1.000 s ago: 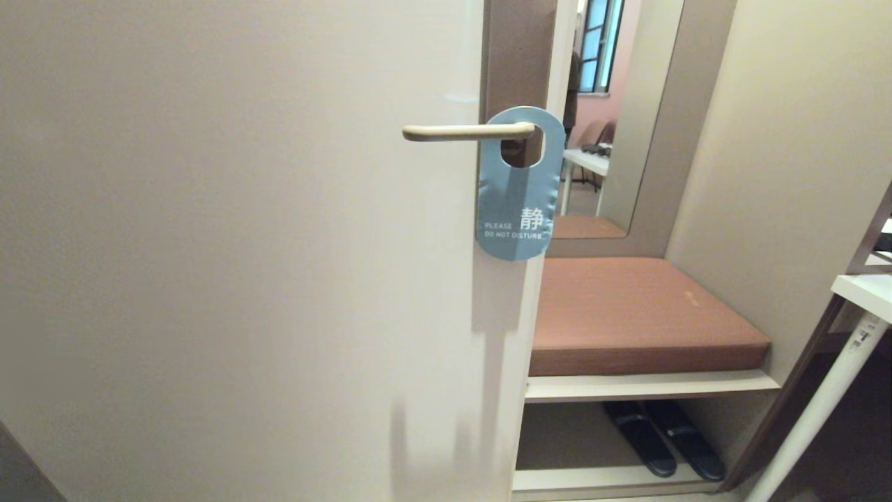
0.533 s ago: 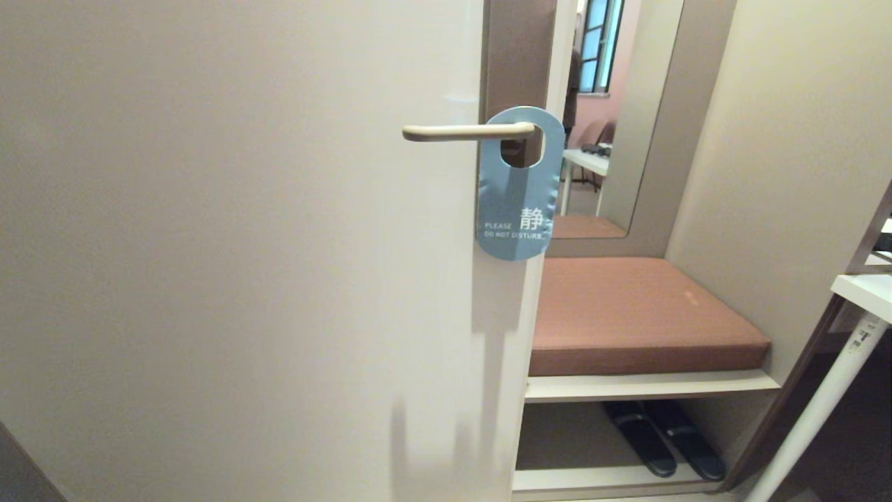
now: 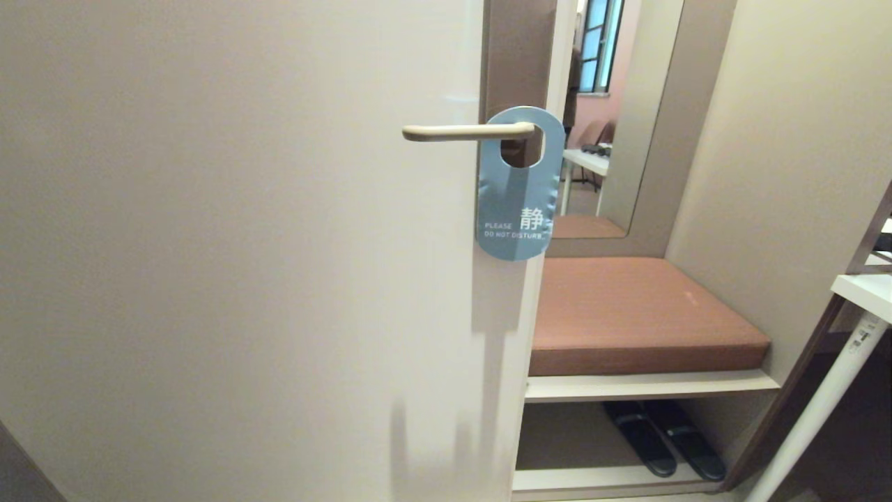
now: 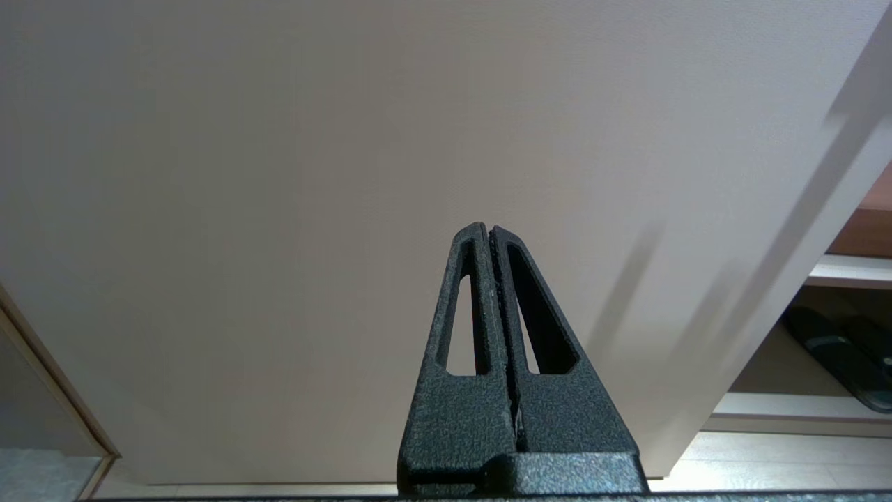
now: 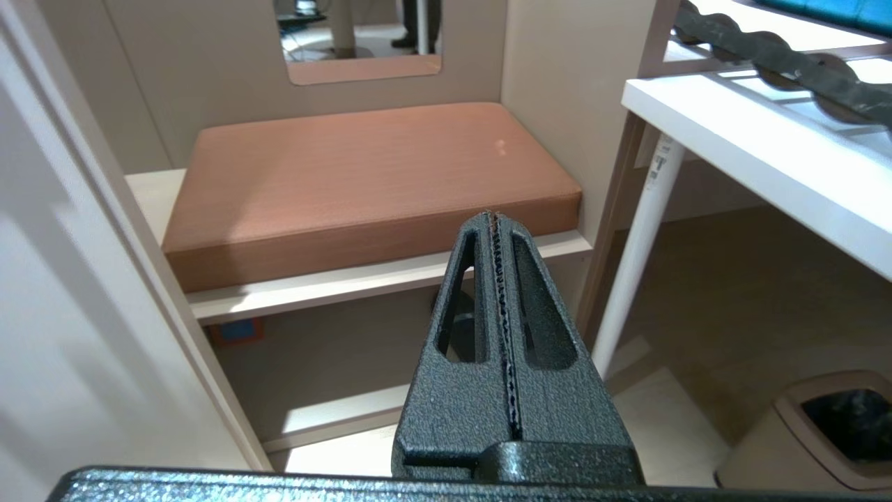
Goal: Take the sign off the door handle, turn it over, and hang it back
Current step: Take down the sign
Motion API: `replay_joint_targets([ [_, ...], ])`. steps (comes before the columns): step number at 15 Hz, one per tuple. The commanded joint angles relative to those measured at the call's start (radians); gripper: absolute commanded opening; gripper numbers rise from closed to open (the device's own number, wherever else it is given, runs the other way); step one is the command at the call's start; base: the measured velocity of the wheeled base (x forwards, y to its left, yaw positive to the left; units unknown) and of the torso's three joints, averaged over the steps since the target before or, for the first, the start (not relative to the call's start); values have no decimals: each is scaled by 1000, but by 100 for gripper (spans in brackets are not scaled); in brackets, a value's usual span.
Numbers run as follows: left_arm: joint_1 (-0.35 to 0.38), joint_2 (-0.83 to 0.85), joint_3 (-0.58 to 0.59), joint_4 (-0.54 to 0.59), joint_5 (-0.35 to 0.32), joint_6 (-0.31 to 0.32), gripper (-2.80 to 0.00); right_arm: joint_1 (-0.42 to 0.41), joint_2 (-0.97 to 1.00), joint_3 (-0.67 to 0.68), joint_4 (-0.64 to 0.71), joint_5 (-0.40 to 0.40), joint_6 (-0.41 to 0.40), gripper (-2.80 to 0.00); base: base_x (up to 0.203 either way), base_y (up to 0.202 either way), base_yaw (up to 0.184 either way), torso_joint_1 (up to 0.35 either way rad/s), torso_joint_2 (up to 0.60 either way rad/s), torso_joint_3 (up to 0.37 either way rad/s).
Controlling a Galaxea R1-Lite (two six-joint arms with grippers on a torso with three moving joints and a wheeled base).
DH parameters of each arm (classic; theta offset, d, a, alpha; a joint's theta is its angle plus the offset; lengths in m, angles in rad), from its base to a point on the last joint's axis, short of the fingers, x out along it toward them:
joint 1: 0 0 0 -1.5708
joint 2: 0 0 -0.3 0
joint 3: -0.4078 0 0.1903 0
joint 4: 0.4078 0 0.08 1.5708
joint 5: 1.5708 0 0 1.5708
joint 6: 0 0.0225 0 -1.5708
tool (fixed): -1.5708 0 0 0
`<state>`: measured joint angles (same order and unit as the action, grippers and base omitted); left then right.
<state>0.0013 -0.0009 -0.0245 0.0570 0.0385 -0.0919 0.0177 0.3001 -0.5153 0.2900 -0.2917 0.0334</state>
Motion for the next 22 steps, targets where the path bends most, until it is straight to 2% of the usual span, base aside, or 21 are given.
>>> replay_joint_targets([
  [1,0,1,0,0,0,-2,-280,1,83,-34,1,-6,1,-280,0,0,0,0,0,0],
  [4,0,1,0,0,0,-2,-280,0,173,-90,2,-22,15,-280,0,0,0,0,0,0],
  [9,0,1,0,0,0,-1,-280,-16,343,-182,3,-65,132,-280,0,0,0,0,0,0],
  [13,0,1,0,0,1,-1,-280,-184,462,-241,3,-62,139,-280,0,0,0,0,0,0],
  [15,0,1,0,0,1,-1,-280,-195,500,-256,-1,-46,139,-280,0,0,0,0,0,0],
  [19,0,1,0,0,1,-2,-280,-195,555,-281,-9,147,119,-280,0,0,0,0,0,0],
  [22,0,1,0,0,0,0,-280,-198,645,-290,-109,224,76,-280,0,0,0,0,0,0],
])
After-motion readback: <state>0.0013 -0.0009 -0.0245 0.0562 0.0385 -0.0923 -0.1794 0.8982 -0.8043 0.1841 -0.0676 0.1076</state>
